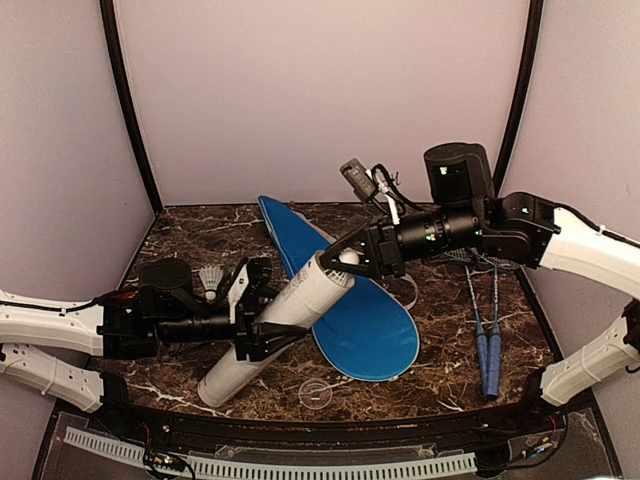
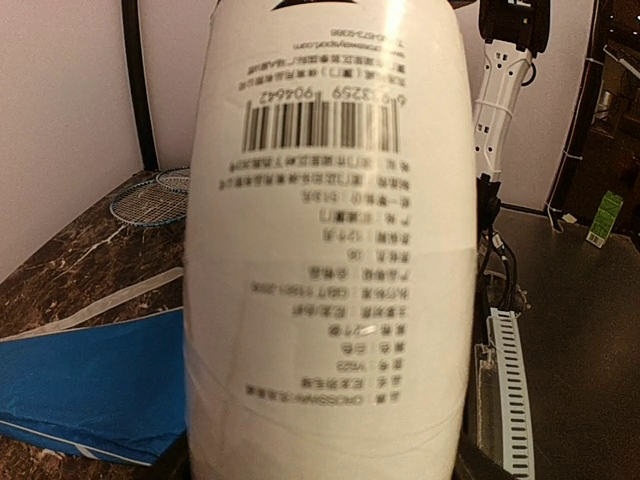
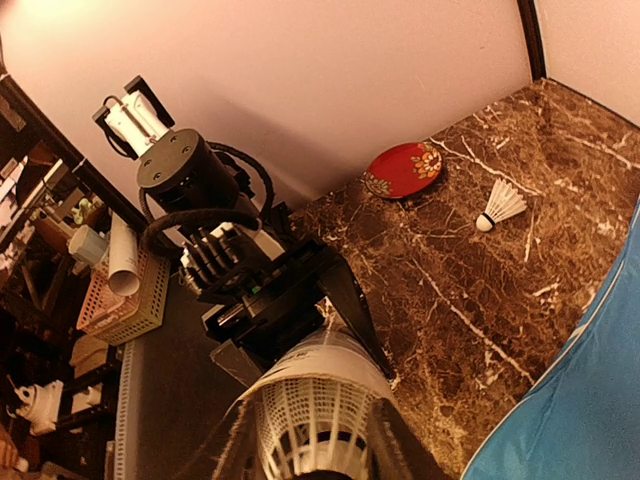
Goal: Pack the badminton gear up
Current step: Press the shuttlecock into the shuttle tube.
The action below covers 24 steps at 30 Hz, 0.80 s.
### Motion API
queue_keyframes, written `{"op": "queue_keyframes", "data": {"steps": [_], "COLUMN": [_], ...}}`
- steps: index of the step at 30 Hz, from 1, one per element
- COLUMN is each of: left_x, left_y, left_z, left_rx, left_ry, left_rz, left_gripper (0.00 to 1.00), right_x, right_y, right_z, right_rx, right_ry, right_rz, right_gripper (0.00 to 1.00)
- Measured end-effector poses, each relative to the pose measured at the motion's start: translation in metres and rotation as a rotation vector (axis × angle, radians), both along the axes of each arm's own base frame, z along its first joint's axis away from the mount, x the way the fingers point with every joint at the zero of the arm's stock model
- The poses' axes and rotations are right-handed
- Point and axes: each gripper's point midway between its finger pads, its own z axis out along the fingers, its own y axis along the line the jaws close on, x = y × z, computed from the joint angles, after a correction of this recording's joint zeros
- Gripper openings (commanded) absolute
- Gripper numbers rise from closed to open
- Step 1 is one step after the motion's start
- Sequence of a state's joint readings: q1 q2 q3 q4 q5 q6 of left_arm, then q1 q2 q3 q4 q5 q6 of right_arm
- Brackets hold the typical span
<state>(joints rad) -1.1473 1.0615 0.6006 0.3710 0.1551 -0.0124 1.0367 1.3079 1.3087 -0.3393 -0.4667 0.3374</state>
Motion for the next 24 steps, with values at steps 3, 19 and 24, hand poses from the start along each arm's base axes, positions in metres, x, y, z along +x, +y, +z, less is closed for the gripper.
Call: {"op": "queue_keyframes", "data": {"steps": [3, 19, 24], "left_x": [0.001, 0.004, 0.006], "left_y": [0.000, 0.001, 0.001], "left_z": [0.000, 0.002, 0.003], "left_rx": [-0.003, -0.022, -0.030], "left_ry": [0.003, 0.005, 0.007], "left_rz": [0.006, 0.025, 0.039], "left_gripper": [0.63, 0.63, 0.63], "right_x": [0.001, 0.016, 0.013], "right_y": [-0.003, -0.048, -0.051], "right_z": [0.002, 0.020, 0.008], "right_rx": [0.001, 0.084, 0.097], "right_ry": [-0.001, 0.030, 0.077], "right_rz": [-0.019, -0.178, -0.188], "right_gripper": [0.64, 0.47, 0.43]}}
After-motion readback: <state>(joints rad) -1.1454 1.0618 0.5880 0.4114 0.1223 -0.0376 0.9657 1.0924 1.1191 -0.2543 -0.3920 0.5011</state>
